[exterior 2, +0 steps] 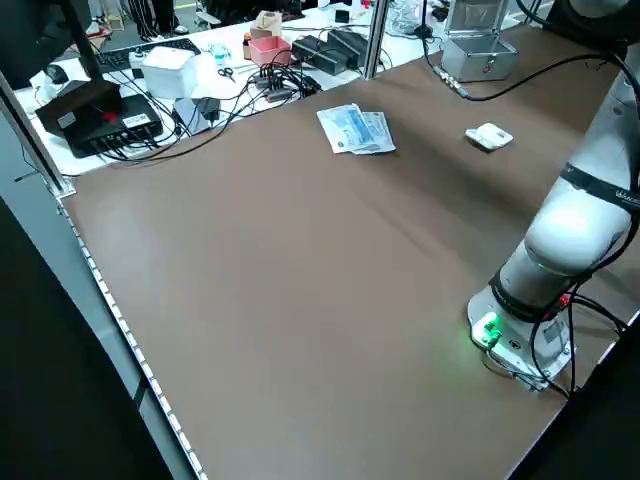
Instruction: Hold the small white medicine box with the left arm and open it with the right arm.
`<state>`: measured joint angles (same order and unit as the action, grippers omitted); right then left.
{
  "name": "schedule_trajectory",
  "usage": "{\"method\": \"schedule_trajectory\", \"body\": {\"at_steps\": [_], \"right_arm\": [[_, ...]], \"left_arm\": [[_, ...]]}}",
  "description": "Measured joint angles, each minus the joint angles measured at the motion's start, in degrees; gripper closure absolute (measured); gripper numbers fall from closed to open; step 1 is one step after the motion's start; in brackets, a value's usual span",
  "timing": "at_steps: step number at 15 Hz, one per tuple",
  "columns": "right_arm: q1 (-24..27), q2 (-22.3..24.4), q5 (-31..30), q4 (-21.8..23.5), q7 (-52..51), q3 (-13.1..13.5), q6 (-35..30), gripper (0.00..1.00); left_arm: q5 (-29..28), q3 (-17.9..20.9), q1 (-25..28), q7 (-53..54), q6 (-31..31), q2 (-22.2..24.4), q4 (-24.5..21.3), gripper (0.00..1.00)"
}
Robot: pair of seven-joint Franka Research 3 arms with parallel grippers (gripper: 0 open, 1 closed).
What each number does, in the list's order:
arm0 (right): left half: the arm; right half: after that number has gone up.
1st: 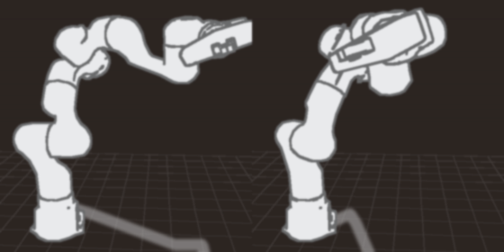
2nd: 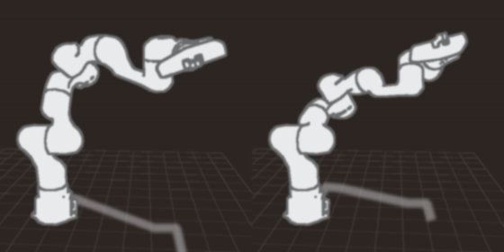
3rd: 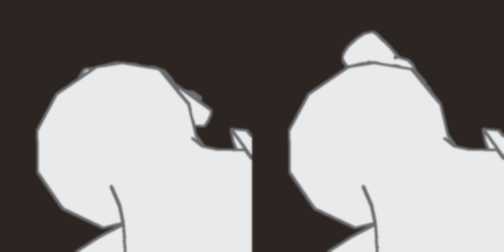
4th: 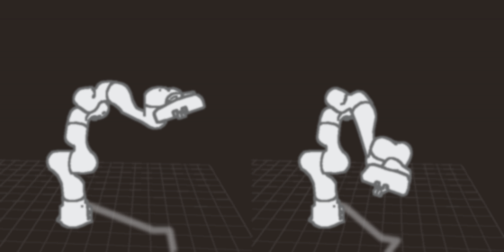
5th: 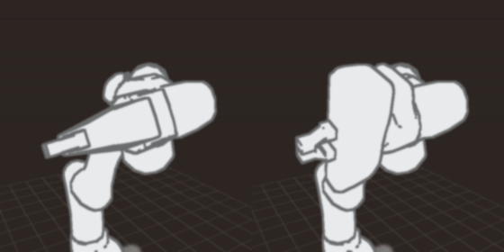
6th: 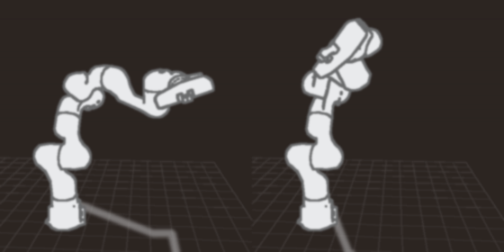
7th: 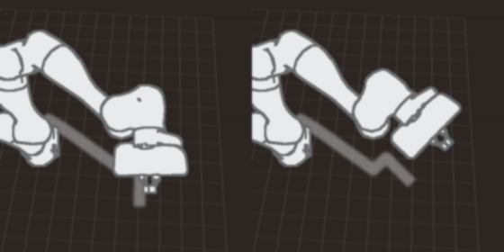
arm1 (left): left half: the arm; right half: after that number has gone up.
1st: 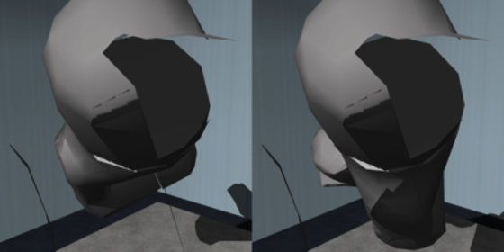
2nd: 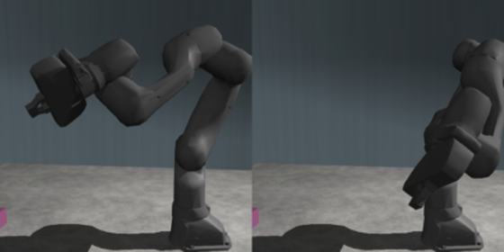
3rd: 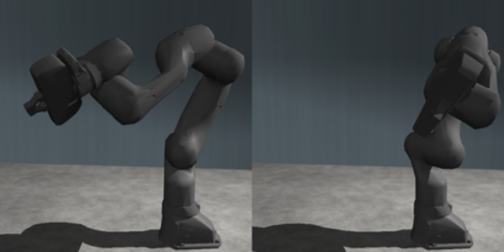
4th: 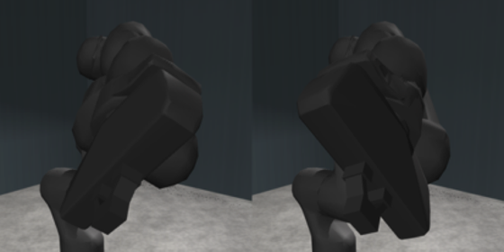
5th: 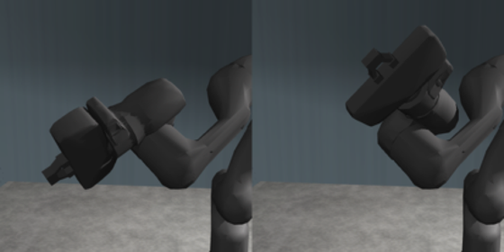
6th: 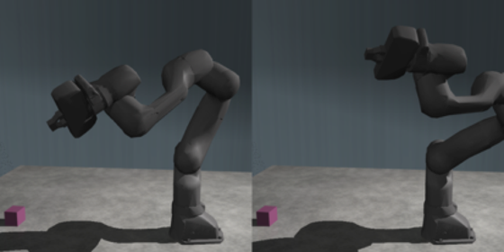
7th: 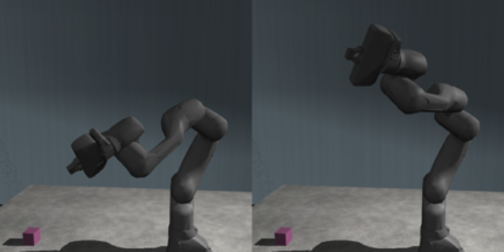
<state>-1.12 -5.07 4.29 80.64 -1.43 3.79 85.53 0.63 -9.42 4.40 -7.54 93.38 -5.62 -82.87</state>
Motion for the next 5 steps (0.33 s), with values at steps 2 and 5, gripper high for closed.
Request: {"method": "schedule_trajectory", "body": {"at_steps": [2,5], "right_arm": [[0.16,0.02,-0.03,0.00,-0.60,0.07,0.00,0.00],[1.19,0.03,-0.05,0.00,-2.11,0.13,0.00,0.00]], "left_arm": [[0.00,0.00,0.12,0.21,0.00,0.04,0.00,0.00],[-0.03,0.13,0.31,3.53,0.00,0.14,0.00,0.00]]}}
